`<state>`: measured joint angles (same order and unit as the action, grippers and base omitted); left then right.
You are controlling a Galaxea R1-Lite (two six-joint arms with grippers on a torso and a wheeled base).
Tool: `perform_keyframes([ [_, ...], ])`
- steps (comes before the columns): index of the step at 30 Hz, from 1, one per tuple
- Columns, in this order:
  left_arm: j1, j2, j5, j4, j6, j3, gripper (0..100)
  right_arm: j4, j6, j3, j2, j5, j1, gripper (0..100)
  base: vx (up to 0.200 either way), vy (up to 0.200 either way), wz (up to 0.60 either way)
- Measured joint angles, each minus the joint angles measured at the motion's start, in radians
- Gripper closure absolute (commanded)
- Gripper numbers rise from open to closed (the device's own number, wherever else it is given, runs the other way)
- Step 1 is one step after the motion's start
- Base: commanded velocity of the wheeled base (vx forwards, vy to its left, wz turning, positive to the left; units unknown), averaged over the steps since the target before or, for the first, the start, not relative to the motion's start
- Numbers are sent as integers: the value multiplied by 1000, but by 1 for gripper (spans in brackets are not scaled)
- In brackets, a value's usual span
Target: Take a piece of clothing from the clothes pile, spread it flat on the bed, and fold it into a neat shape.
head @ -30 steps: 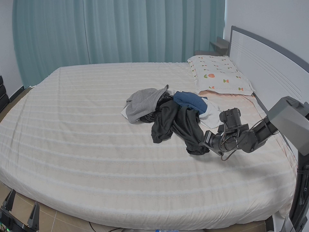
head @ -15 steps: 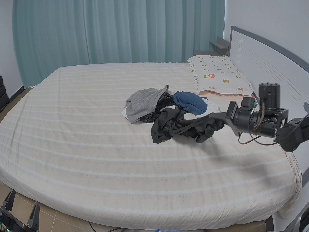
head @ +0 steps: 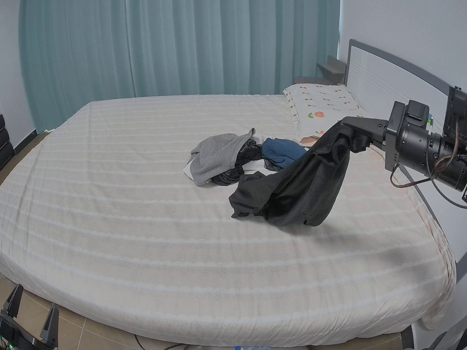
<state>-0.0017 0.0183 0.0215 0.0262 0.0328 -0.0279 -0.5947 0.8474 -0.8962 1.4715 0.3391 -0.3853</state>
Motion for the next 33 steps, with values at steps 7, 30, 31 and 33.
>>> perform_keyframes([
  [7,-13,115,47,26,40,-110,0,3,0,-12,-22,-1,-30,100,0,0,0],
  [30,-253,1171,218,357,35,-255,0,8,-4,5,-12,-4,-114,100,0,0,0],
  [31,-263,1223,209,390,36,-259,0,8,-4,5,-10,-4,-114,100,0,0,0],
  [33,-281,1313,187,447,40,-268,0,9,-4,3,-5,-5,-115,100,0,0,0],
])
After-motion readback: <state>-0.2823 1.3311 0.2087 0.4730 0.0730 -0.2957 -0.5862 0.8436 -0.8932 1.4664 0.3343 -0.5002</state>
